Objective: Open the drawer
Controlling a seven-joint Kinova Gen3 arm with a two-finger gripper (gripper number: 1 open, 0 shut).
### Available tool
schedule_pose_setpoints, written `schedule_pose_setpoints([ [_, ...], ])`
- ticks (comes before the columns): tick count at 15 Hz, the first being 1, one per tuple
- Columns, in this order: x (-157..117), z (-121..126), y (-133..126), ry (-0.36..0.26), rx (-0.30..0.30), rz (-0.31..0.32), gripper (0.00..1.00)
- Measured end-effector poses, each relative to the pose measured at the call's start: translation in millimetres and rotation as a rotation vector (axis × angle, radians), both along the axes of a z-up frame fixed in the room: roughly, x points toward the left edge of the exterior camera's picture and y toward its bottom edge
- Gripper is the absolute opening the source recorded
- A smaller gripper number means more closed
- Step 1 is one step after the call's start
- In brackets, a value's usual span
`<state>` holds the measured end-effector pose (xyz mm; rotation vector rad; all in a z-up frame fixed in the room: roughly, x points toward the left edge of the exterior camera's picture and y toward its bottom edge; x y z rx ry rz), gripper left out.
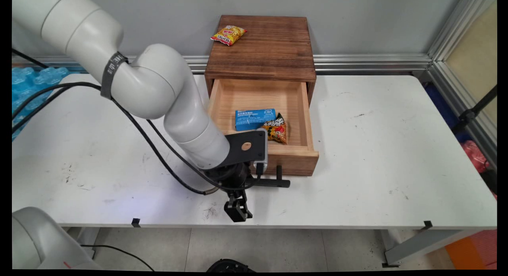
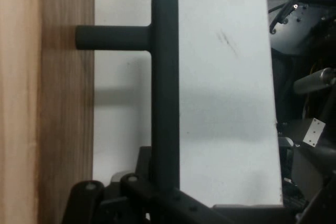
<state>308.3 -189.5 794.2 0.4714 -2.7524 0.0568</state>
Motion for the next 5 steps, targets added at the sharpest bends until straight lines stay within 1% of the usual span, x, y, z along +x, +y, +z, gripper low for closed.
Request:
schedule_pose_setpoints([
  [5, -3.0, -0.3, 2.8, 0.002, 0.004, -0.003, 1.0],
])
